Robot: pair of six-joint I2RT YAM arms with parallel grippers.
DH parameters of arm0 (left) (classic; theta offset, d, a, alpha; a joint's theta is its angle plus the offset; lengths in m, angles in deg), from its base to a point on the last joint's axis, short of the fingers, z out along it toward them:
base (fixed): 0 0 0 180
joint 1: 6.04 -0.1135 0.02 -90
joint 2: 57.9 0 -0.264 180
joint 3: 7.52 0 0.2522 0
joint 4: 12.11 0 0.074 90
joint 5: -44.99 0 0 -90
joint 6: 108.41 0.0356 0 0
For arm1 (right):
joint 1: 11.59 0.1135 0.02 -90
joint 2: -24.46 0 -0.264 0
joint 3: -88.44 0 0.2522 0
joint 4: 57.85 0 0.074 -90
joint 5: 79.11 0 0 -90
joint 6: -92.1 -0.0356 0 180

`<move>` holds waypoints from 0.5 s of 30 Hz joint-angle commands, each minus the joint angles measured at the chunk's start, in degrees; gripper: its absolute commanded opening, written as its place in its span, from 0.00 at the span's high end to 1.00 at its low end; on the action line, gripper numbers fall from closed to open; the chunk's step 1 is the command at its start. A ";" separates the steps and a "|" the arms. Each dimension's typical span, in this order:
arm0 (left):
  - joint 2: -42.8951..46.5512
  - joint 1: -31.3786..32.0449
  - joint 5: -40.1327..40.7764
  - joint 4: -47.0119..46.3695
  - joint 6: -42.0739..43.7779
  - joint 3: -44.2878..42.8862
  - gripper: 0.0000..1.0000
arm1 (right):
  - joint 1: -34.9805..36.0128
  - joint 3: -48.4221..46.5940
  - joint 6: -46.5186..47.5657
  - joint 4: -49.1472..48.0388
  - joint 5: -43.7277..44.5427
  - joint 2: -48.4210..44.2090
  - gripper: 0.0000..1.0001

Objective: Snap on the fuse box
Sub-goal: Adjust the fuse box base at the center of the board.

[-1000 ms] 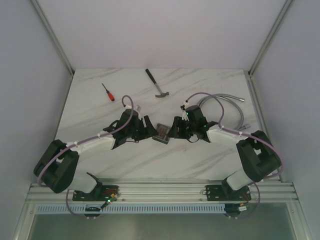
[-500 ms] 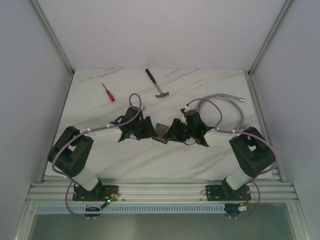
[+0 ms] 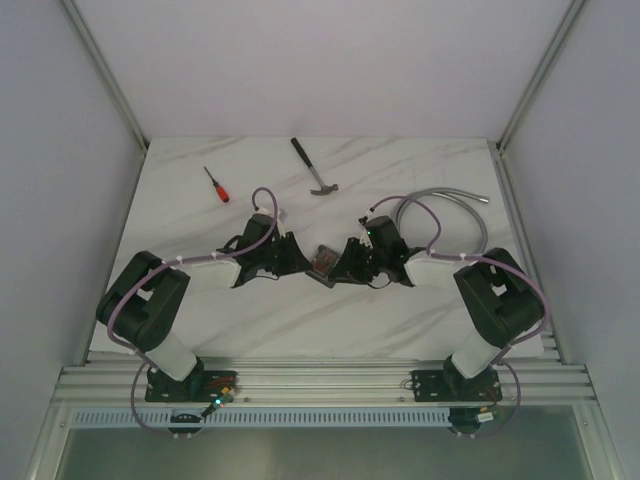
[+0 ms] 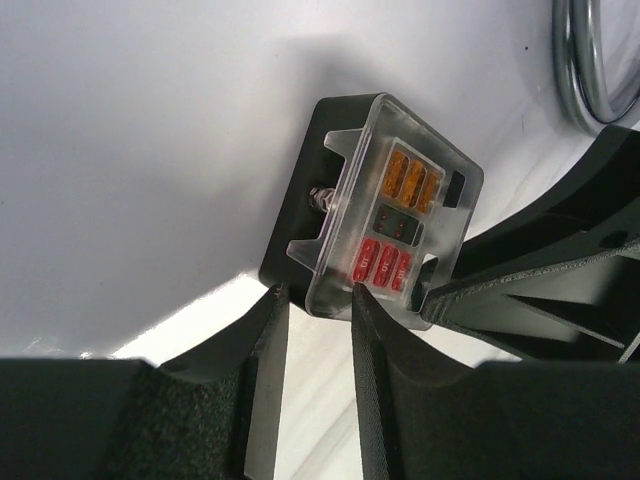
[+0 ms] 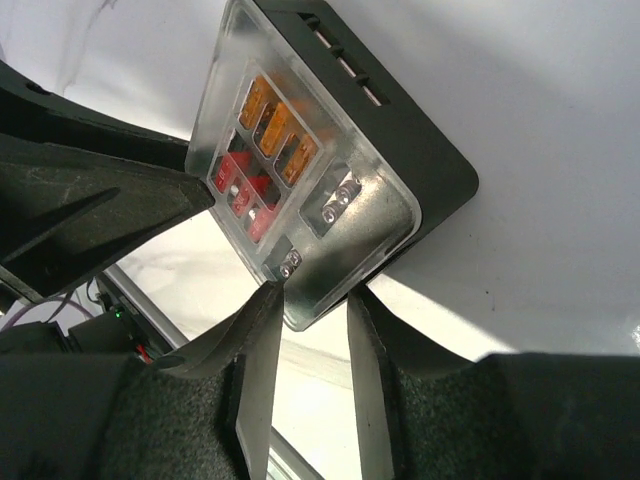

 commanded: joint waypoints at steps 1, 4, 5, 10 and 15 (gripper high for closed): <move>-4.10 4.21 -4.40 0.70 -1.53 3.62 0.69 | 2.08 -3.13 4.97 7.70 6.20 5.60 0.66; -4.62 5.25 -4.45 0.10 -2.79 4.97 0.69 | 2.93 -4.56 6.17 11.01 8.82 7.10 0.66; -4.49 5.75 -4.33 -0.10 -3.16 5.29 0.69 | 3.25 -5.02 6.54 12.03 10.17 7.52 0.66; -0.70 6.26 -2.27 -0.34 -5.16 7.02 0.68 | 3.53 -5.72 9.22 12.03 10.94 6.59 0.66; 7.37 4.84 7.68 5.05 -4.40 5.93 0.53 | 3.37 -7.00 13.25 13.63 13.65 -0.77 0.59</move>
